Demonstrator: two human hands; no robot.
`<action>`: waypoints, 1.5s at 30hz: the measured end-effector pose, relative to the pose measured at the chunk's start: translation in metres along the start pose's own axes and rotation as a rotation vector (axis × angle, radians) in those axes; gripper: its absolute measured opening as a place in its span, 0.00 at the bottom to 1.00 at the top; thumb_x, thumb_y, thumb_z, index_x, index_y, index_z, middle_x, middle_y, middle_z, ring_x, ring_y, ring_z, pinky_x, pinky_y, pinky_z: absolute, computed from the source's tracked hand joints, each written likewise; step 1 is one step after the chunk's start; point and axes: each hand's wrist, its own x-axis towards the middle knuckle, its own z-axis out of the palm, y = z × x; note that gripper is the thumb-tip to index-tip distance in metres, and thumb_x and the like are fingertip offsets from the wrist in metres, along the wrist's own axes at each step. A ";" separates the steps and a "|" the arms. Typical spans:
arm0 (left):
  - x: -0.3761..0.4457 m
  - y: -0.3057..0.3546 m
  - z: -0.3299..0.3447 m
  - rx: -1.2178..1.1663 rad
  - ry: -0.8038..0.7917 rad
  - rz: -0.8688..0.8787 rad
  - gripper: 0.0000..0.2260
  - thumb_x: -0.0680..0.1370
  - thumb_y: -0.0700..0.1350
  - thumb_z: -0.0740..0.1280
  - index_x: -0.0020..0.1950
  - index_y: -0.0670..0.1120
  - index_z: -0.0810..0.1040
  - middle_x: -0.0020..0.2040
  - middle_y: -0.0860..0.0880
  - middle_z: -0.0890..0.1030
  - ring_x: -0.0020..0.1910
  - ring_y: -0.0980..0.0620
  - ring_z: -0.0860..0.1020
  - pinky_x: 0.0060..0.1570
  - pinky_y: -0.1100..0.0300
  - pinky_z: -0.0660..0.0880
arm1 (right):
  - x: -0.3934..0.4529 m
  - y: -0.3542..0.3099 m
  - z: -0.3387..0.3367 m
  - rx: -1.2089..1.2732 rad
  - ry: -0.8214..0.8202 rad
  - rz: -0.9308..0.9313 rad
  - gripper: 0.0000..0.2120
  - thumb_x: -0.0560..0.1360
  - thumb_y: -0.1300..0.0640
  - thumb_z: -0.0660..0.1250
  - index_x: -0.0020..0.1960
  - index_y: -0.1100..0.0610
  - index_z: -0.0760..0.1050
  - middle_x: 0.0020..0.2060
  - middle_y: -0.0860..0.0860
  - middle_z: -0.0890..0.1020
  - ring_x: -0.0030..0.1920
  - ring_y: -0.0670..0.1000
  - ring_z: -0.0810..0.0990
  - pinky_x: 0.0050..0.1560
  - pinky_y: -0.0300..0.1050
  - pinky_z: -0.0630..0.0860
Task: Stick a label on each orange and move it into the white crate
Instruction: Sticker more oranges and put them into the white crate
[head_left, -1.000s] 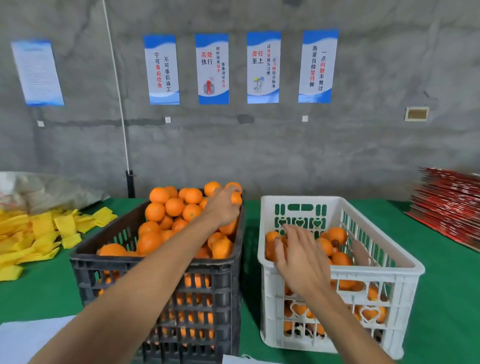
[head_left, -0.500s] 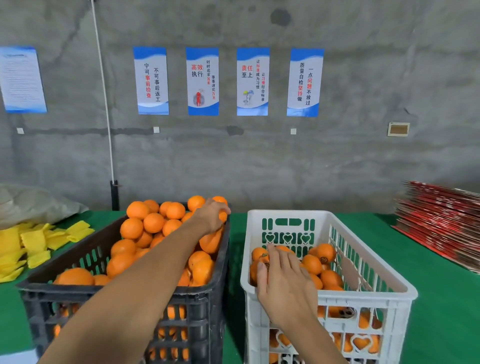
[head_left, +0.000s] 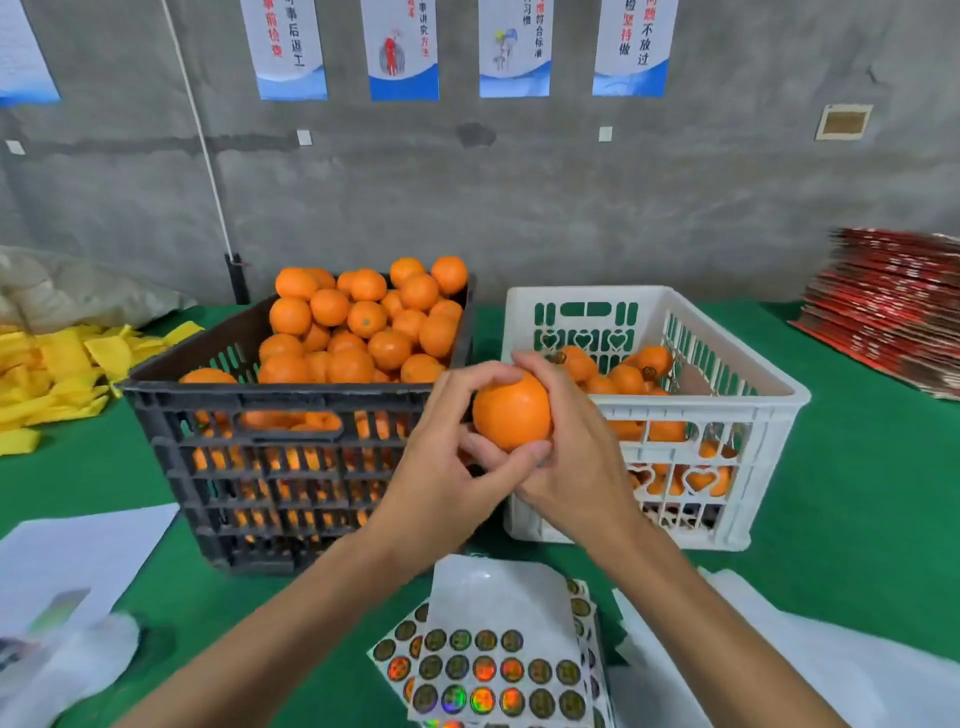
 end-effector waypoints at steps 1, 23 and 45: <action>-0.014 -0.008 0.005 -0.001 0.003 -0.041 0.25 0.78 0.48 0.76 0.72 0.57 0.71 0.70 0.53 0.72 0.67 0.44 0.77 0.60 0.45 0.80 | -0.013 0.004 0.003 -0.041 -0.051 0.020 0.38 0.73 0.38 0.76 0.76 0.48 0.64 0.69 0.44 0.74 0.64 0.47 0.76 0.59 0.45 0.77; -0.137 -0.116 0.040 -0.424 0.239 -0.525 0.24 0.80 0.55 0.72 0.73 0.59 0.68 0.50 0.42 0.84 0.43 0.37 0.85 0.46 0.52 0.83 | -0.164 0.062 0.029 -0.113 -0.658 0.253 0.28 0.77 0.34 0.66 0.72 0.46 0.76 0.72 0.38 0.72 0.73 0.40 0.66 0.76 0.46 0.61; -0.135 -0.114 0.042 -0.422 0.216 -0.598 0.20 0.83 0.49 0.70 0.72 0.62 0.67 0.54 0.51 0.83 0.46 0.41 0.86 0.49 0.57 0.82 | -0.167 0.055 0.031 -0.467 -0.438 -0.407 0.10 0.81 0.53 0.68 0.57 0.54 0.86 0.57 0.49 0.86 0.55 0.50 0.85 0.63 0.51 0.79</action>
